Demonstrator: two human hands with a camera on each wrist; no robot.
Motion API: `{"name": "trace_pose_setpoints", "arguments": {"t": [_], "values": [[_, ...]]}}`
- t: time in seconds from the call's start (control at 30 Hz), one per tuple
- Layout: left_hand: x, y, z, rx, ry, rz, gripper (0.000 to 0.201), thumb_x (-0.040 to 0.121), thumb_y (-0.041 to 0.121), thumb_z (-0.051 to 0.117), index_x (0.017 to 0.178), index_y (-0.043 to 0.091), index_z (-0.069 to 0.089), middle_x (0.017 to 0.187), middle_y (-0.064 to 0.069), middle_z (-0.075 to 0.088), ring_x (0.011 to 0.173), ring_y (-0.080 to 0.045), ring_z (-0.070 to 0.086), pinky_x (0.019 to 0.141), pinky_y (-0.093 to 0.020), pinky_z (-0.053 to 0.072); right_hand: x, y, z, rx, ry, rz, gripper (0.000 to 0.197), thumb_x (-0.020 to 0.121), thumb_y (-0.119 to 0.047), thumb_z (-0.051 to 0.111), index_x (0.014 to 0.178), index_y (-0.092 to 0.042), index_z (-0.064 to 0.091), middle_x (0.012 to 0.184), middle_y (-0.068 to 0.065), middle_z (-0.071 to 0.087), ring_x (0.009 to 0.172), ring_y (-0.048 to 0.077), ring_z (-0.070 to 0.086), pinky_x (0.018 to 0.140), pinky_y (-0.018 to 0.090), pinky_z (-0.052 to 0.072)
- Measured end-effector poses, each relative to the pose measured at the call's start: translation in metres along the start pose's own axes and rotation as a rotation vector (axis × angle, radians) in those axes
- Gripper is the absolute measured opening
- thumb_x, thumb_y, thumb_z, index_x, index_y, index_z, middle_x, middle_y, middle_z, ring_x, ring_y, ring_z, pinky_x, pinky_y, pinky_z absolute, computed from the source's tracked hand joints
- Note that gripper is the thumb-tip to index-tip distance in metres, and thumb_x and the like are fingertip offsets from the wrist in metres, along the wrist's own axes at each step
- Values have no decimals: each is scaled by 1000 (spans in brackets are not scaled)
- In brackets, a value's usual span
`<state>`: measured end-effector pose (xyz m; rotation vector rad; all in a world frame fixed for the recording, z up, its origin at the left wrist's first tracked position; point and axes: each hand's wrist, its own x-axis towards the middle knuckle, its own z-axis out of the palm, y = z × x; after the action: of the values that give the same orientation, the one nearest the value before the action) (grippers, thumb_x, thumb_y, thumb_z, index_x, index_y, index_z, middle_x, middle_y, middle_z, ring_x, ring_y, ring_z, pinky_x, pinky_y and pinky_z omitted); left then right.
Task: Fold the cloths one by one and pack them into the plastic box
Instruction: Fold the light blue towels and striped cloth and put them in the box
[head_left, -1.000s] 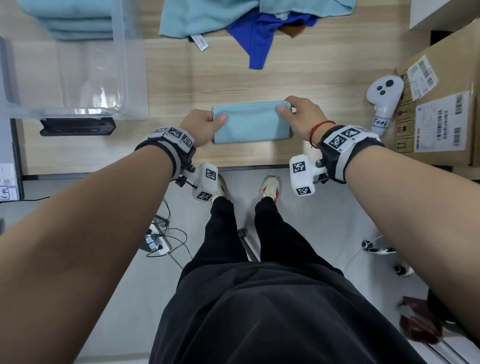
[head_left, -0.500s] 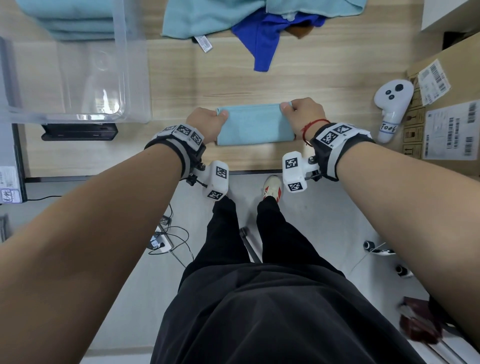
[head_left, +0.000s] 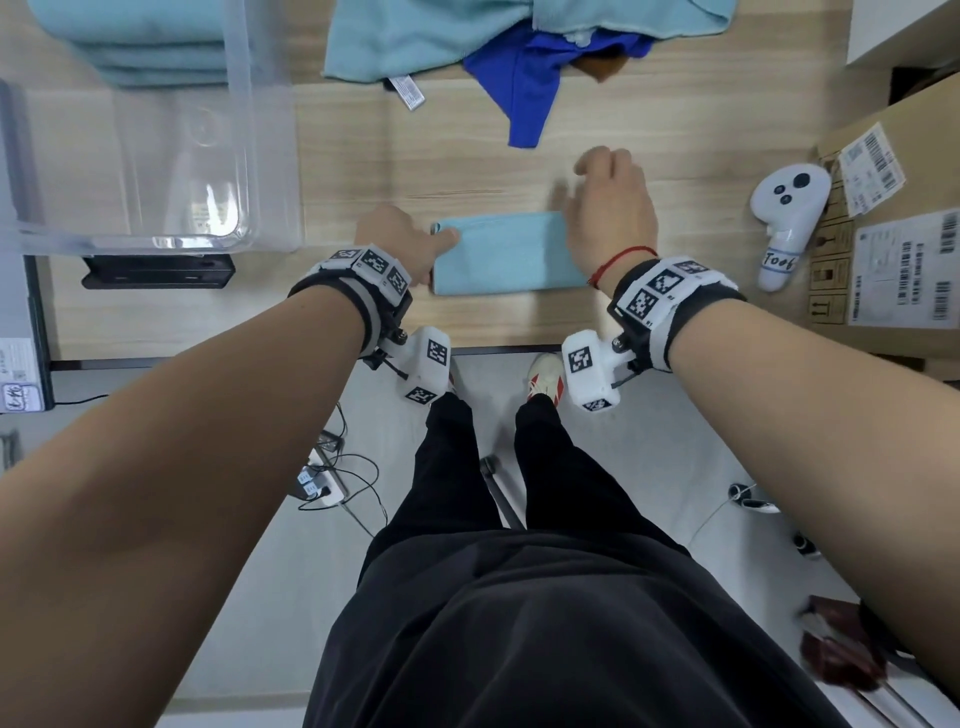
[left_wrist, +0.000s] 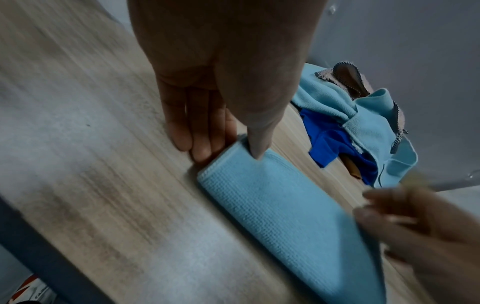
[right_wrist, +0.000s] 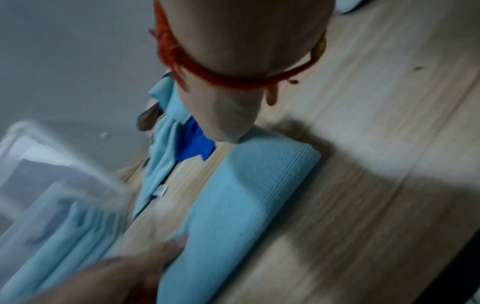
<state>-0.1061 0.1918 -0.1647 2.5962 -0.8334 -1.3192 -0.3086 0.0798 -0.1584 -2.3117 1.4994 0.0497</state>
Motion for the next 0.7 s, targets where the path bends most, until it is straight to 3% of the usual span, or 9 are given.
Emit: {"name": "trace_pose_setpoints", "arguments": {"t": [0.1, 0.17, 0.23, 0.3, 0.4, 0.5, 0.6, 0.7], "values": [[0, 1, 1, 31, 10, 21, 60, 76, 63, 59, 81, 4, 70, 75, -11, 74, 78, -28, 72, 79, -43, 57, -12, -26, 6, -48, -40, -347, 43, 94, -26, 40, 135, -12, 45, 139, 11, 46, 126, 32, 43, 101, 48, 38], [0, 1, 1, 34, 5, 17, 61, 77, 61, 60, 83, 2, 71, 74, -11, 74, 78, -28, 72, 80, -43, 57, -25, -35, 21, -140, -226, -463, 56, 98, -38, 34, 149, -13, 28, 157, 7, 25, 145, 25, 21, 117, 52, 17], [0, 1, 0, 46, 12, 22, 61, 79, 61, 60, 87, 1, 71, 77, -11, 74, 80, -28, 71, 81, -43, 56, -34, -30, 35, -224, -345, -432, 67, 100, -47, 28, 154, -14, 9, 163, 3, 4, 150, 21, 0, 119, 53, 2], [1, 0, 1, 62, 25, 42, 60, 80, 61, 59, 86, 3, 70, 80, -11, 74, 82, -29, 70, 82, -44, 56, -41, -17, 42, -249, -360, -358, 71, 99, -53, 21, 155, -15, -4, 163, 2, -8, 149, 19, -10, 119, 53, -4], [1, -1, 3, 49, 84, 70, 40, 80, 55, 64, 77, 16, 56, 74, -5, 59, 71, -26, 59, 77, -36, 54, -41, 5, 37, -237, -354, -289, 70, 100, -51, 17, 154, -14, -9, 162, 2, -13, 149, 19, -13, 118, 52, -6], [-1, 2, 6, -7, 139, 124, 31, 79, 46, 71, 89, 20, 58, 87, 1, 57, 81, -17, 53, 76, -29, 45, -40, 20, 29, -253, -363, -256, 69, 101, -47, 20, 154, -13, -10, 162, 3, -14, 149, 22, -13, 119, 51, -5], [-3, 10, 12, 42, 90, 256, 37, 80, 37, 71, 108, 13, 65, 105, -4, 65, 100, -20, 60, 84, -28, 46, -40, 28, 28, -245, -379, -222, 71, 100, -46, 24, 153, -13, -10, 162, 3, -14, 149, 24, -12, 120, 51, -2], [-9, 22, 20, 83, -33, 293, 65, 74, 59, 64, 113, 7, 65, 111, -12, 64, 107, -27, 58, 91, -38, 48, -43, 28, 29, -217, -378, -199, 72, 100, -45, 28, 154, -13, -8, 162, 3, -13, 149, 26, -10, 120, 49, -1]]}}
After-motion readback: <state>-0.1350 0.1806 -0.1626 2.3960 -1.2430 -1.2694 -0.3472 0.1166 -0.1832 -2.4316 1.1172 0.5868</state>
